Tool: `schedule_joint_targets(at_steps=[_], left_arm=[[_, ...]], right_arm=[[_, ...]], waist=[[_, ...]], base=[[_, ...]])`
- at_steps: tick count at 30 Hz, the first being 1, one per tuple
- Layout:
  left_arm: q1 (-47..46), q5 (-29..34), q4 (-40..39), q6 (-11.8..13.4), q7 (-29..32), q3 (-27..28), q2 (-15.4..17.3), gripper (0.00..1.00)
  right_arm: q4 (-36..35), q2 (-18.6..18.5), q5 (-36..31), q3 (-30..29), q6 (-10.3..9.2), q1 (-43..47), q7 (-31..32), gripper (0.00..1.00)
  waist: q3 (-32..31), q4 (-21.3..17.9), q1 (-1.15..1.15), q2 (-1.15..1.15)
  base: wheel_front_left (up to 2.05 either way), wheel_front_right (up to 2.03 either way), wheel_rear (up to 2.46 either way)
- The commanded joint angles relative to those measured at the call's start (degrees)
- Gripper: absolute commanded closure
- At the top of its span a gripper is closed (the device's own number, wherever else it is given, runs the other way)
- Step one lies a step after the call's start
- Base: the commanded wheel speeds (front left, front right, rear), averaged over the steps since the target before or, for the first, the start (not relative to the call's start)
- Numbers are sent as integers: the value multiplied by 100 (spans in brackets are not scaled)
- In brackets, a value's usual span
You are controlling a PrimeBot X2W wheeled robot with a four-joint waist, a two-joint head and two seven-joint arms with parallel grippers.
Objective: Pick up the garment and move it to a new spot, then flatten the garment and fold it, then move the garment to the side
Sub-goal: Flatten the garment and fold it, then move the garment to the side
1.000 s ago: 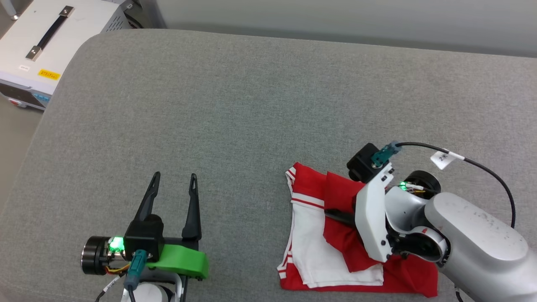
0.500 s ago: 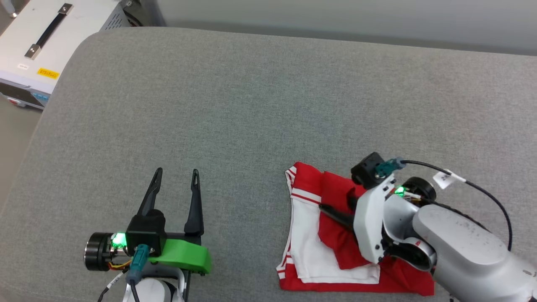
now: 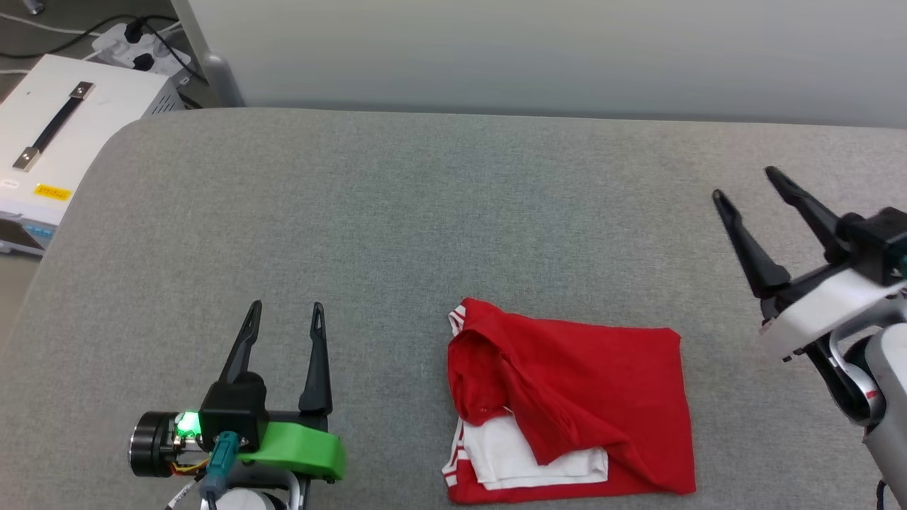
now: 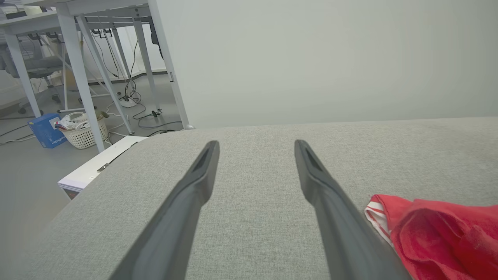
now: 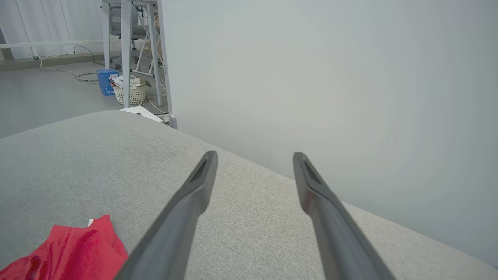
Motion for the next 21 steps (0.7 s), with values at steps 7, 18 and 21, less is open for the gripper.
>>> schedule_joint_targets(at_steps=[7, 18, 21], left_arm=[[198, 104, -150, -30, -33, -25, 40, 0], [446, 84, -234, -38, -33, -28, 98, 0], [525, 22, -234, -80, -33, -38, 85, 0]], right_arm=[[-822, 1140, -1463, -1962, -5, 1434, -265, 0], [-1643, 2278, -1826, -2735, -5, 2797, -270, 0], [-1661, 2387, -1861, -2784, -5, 3034, -270, 0]], waist=[[-264, -240, 0, 0], [-452, -268, 0, 0], [-468, -250, 0, 0]], base=[[0, 0, 0], [0, 0, 0], [0, 0, 0]])
